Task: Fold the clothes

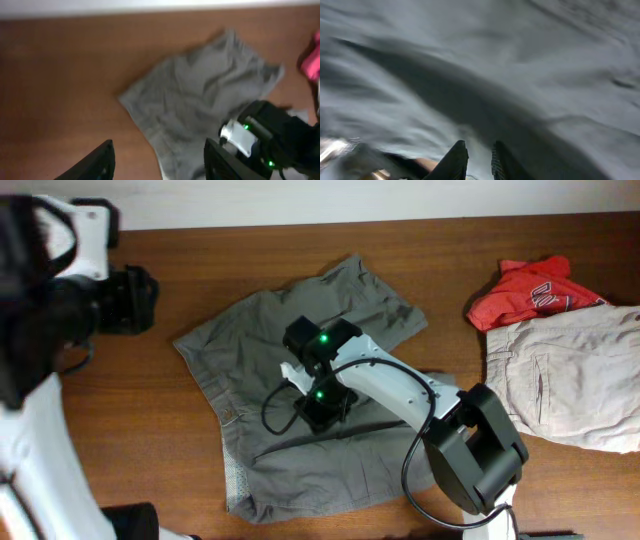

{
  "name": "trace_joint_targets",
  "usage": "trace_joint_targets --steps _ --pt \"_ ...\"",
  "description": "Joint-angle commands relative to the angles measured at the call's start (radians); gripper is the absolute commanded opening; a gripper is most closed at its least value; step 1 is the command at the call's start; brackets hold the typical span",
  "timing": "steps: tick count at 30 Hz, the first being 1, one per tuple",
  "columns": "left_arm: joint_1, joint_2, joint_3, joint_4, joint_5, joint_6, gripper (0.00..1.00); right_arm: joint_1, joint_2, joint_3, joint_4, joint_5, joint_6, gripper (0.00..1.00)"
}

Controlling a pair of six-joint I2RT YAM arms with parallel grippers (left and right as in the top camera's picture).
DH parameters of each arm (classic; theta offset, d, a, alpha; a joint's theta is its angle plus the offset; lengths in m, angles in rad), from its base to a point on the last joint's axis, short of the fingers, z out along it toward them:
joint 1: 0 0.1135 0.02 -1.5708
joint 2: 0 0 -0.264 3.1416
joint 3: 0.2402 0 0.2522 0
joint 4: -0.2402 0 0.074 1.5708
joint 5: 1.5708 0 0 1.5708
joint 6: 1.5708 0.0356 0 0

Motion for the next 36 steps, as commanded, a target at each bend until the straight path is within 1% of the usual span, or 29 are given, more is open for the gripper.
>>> trace_joint_targets --steps 1,3,5,6,11,15,18,22,26,30,32,33,36 --pt "-0.008 0.0 -0.09 0.0 0.057 0.009 0.56 -0.003 -0.008 -0.099 0.089 0.213 0.007 0.23" --pt "-0.022 0.0 -0.13 0.002 0.058 0.009 0.54 -0.041 -0.007 -0.163 0.2 0.228 0.06 0.27" --pt "-0.033 0.0 -0.14 0.003 0.058 0.009 0.53 -0.083 -0.007 -0.186 0.246 0.228 0.079 0.27" --pt "-0.047 0.0 -0.144 0.006 0.058 0.009 0.53 -0.143 -0.007 -0.2 0.285 0.228 0.1 0.27" --pt "-0.087 0.0 -0.144 0.014 0.057 0.01 0.54 -0.324 -0.007 -0.201 0.378 0.231 0.179 0.27" --pt "-0.092 0.0 -0.154 0.016 0.057 0.009 0.54 -0.441 -0.007 -0.2 0.44 0.223 0.18 0.24" --pt "-0.092 0.0 -0.187 0.028 0.057 0.009 0.54 -0.485 -0.009 -0.172 0.429 0.157 0.104 0.22" --pt "-0.093 0.0 -0.297 0.068 0.059 0.007 0.54 -0.488 -0.022 -0.102 0.34 0.085 0.047 0.22" --pt "-0.093 0.0 -0.439 0.125 0.058 -0.003 0.52 -0.457 -0.052 -0.009 0.171 0.002 -0.002 0.22" --pt "-0.093 0.0 -0.545 0.175 0.059 -0.003 0.52 -0.396 -0.114 0.018 0.079 0.003 -0.003 0.27" --pt "-0.093 0.0 -0.603 0.18 0.063 -0.011 0.52 -0.369 -0.135 0.018 0.064 0.002 0.01 0.29" --pt "-0.093 0.0 -0.676 0.183 0.113 -0.01 0.52 -0.348 -0.145 0.018 0.061 0.003 0.045 0.33" --pt "-0.093 0.0 -0.805 0.21 0.201 -0.01 0.52 -0.346 -0.145 0.018 0.063 0.002 0.127 0.33"
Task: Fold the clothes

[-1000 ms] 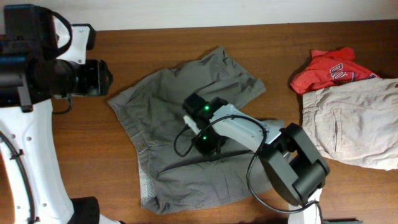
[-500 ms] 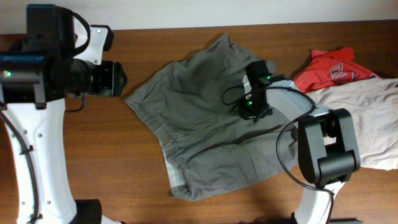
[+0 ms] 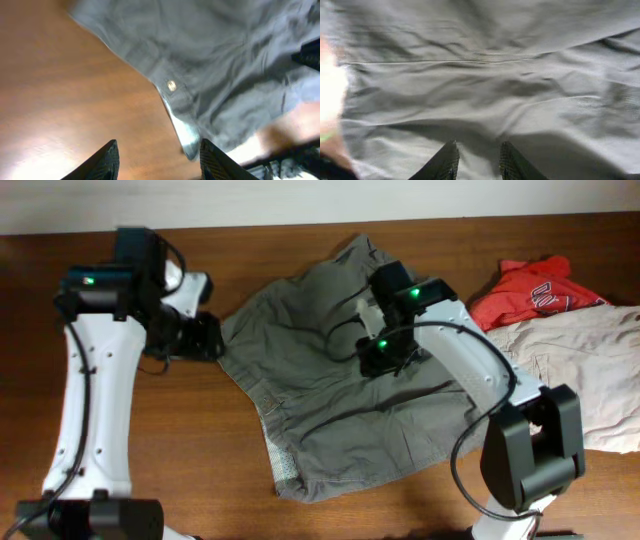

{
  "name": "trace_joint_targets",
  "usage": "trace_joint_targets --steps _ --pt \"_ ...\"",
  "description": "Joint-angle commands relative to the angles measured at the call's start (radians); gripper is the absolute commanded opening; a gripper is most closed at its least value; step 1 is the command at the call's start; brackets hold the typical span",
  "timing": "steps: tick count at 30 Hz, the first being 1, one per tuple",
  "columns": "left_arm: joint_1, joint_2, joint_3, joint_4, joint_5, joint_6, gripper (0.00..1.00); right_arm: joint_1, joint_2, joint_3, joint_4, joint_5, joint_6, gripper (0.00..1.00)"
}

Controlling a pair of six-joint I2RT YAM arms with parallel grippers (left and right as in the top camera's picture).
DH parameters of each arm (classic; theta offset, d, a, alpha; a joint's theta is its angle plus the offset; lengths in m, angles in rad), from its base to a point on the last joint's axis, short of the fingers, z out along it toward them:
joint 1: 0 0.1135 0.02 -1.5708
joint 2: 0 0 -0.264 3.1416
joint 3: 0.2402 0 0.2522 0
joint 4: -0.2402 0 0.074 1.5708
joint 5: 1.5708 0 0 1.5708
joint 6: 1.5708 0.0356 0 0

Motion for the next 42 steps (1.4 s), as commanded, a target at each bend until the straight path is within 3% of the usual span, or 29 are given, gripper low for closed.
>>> trace_joint_targets --steps 1,6,10,15,18,24,32,42 --pt "-0.002 -0.014 -0.193 0.044 0.165 -0.005 0.52 0.001 -0.019 0.018 0.0 -0.015 0.096 0.33" --pt "-0.003 -0.014 -0.536 0.212 0.516 -0.028 0.52 -0.005 -0.019 0.018 -0.003 -0.015 0.091 0.33" --pt "-0.003 -0.014 -0.721 0.314 0.65 -0.067 0.52 -0.005 -0.019 0.018 -0.003 -0.015 0.091 0.34" --pt "-0.034 -0.014 -0.874 0.377 0.634 -0.085 0.52 -0.005 -0.019 0.018 -0.002 -0.015 0.09 0.34" --pt "-0.049 -0.014 -0.948 0.539 0.547 -0.191 0.52 -0.005 -0.019 0.018 -0.003 -0.015 0.087 0.34" --pt "-0.049 -0.014 -0.962 0.605 0.367 -0.235 0.53 -0.005 -0.019 0.018 -0.018 -0.015 0.062 0.34" --pt "-0.049 -0.014 -0.962 0.706 0.359 -0.28 0.62 -0.005 -0.019 0.018 -0.021 -0.015 0.061 0.33" --pt "-0.132 -0.014 -0.967 0.77 0.359 -0.338 0.62 -0.005 -0.019 0.018 -0.021 -0.015 0.06 0.33"
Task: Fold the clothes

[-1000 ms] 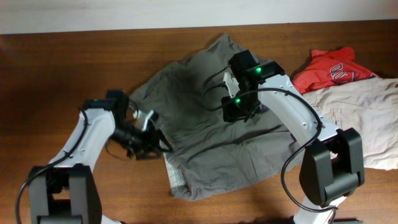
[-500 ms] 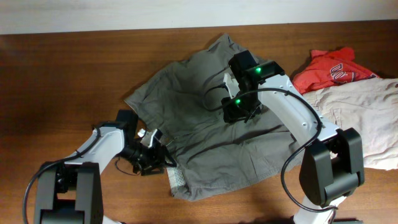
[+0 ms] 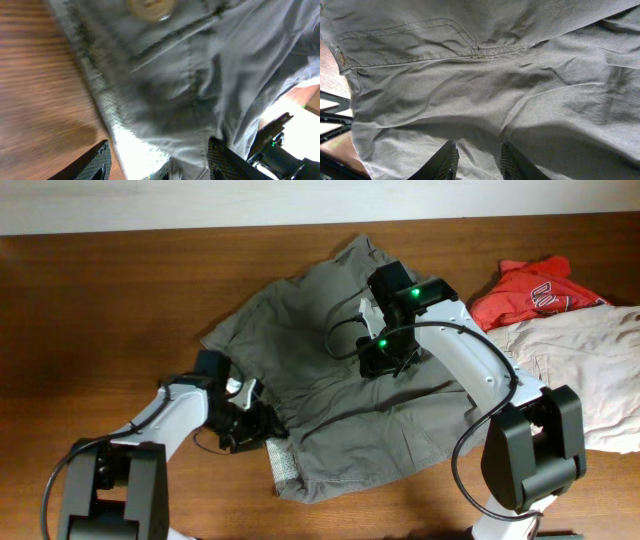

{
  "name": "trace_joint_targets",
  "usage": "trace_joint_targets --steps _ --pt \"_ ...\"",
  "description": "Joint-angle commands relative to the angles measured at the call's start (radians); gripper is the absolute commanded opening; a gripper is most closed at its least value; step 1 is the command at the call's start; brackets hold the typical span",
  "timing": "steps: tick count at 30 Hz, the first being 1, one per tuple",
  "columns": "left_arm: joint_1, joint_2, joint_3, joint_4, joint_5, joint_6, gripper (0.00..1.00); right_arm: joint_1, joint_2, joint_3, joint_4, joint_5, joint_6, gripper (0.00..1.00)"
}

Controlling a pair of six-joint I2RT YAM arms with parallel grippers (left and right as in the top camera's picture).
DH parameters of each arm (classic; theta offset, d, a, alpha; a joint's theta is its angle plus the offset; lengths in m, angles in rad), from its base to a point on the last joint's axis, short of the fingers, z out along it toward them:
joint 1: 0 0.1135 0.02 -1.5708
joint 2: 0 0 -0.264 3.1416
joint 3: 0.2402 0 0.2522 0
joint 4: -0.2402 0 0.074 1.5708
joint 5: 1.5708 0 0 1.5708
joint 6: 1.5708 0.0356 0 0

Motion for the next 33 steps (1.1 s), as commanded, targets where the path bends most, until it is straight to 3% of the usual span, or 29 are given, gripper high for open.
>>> trace_joint_targets --steps 1,17,22,28,31,33 --pt "-0.034 -0.013 -0.009 0.02 -0.003 -0.045 0.62 -0.003 -0.016 0.015 -0.001 -0.008 -0.011 0.33" --pt "-0.045 -0.011 -0.048 0.15 0.003 -0.066 0.62 -0.003 -0.016 0.015 -0.005 0.018 -0.01 0.33" --pt "-0.045 -0.011 -0.048 0.188 0.105 -0.05 0.6 -0.003 -0.016 0.015 -0.005 0.018 -0.01 0.33" --pt "-0.045 -0.014 -0.048 0.201 0.18 -0.039 0.2 -0.003 -0.016 0.015 -0.011 0.018 -0.01 0.33" --pt "-0.043 -0.022 -0.048 0.192 0.176 -0.039 0.05 -0.003 -0.016 0.015 -0.016 0.018 -0.01 0.33" --pt "-0.034 -0.035 -0.048 0.173 0.172 -0.039 0.01 -0.003 -0.016 0.015 -0.016 0.018 -0.01 0.33"
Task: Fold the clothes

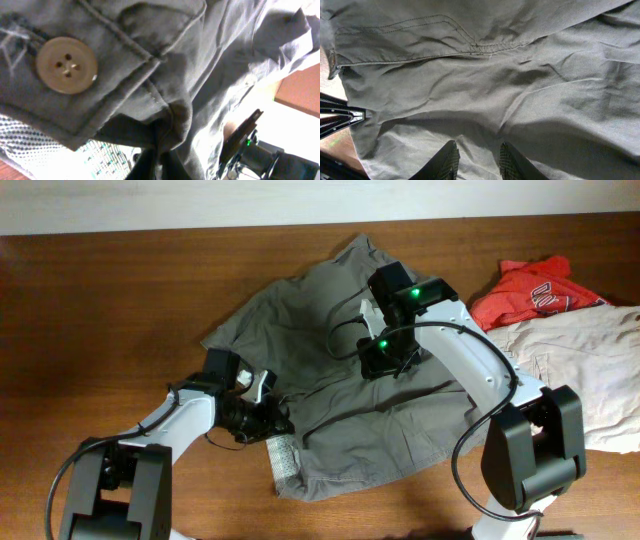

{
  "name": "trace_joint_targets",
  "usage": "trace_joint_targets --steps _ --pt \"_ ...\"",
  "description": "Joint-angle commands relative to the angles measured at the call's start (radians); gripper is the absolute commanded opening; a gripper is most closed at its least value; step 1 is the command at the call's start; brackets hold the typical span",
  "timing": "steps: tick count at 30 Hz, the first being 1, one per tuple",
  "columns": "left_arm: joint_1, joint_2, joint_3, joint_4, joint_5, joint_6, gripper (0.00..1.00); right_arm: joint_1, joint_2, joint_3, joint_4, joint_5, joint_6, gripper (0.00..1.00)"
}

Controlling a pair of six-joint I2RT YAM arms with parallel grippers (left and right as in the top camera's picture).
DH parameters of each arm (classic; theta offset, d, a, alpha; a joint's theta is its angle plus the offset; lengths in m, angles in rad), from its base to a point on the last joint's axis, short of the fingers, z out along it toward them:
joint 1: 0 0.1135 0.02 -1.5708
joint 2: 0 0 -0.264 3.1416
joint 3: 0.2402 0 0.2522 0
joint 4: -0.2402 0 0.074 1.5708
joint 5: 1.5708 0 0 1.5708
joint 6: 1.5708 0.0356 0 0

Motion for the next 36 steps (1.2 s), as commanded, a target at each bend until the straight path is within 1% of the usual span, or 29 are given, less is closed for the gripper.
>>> trace_joint_targets --steps 1,6,11,12,13,15,17,21,25,29,30,32,36 --pt "0.016 -0.043 -0.007 -0.032 0.027 0.011 0.01 -0.003 -0.016 0.015 -0.002 0.01 -0.01 0.33" --pt "0.058 -0.128 0.002 -0.136 -0.058 0.011 0.01 -0.002 -0.014 0.014 -0.01 0.01 -0.009 0.33" --pt "0.069 -0.244 0.006 -0.217 -0.146 0.011 0.02 -0.001 -0.003 0.006 -0.08 0.009 -0.006 0.33" --pt "0.069 -0.26 0.006 -0.224 -0.16 0.011 0.04 0.0 0.002 0.003 -0.098 0.009 -0.006 0.33" --pt "0.069 -0.283 0.006 -0.229 -0.187 0.011 0.12 0.0 0.006 0.003 -0.127 0.005 -0.006 0.33" --pt "0.069 -0.298 0.006 -0.229 -0.195 0.011 0.26 0.0 0.008 0.002 -0.157 0.005 -0.007 0.33" --pt "0.069 -0.298 0.006 -0.24 -0.196 0.011 0.28 0.0 0.008 -0.002 -0.192 0.005 -0.007 0.33" --pt "0.069 -0.298 0.006 -0.292 -0.244 0.011 0.28 0.006 0.008 -0.014 -0.238 0.005 -0.007 0.33" --pt "0.069 -0.298 0.006 -0.379 -0.333 0.011 0.3 0.026 0.008 -0.059 -0.211 0.005 -0.01 0.34" --pt "0.069 -0.298 0.006 -0.473 -0.473 -0.011 0.39 0.042 0.008 -0.098 -0.171 0.005 -0.01 0.34" --pt "0.069 -0.298 0.006 -0.479 -0.498 -0.033 0.39 0.045 0.008 -0.105 -0.161 0.005 -0.01 0.34" --pt "0.069 -0.298 0.006 -0.444 -0.481 -0.064 0.39 0.047 0.008 -0.111 -0.148 0.005 -0.009 0.34" --pt "0.069 -0.306 0.025 -0.277 -0.312 -0.061 0.4 0.045 0.008 -0.111 -0.102 0.01 -0.01 0.34"
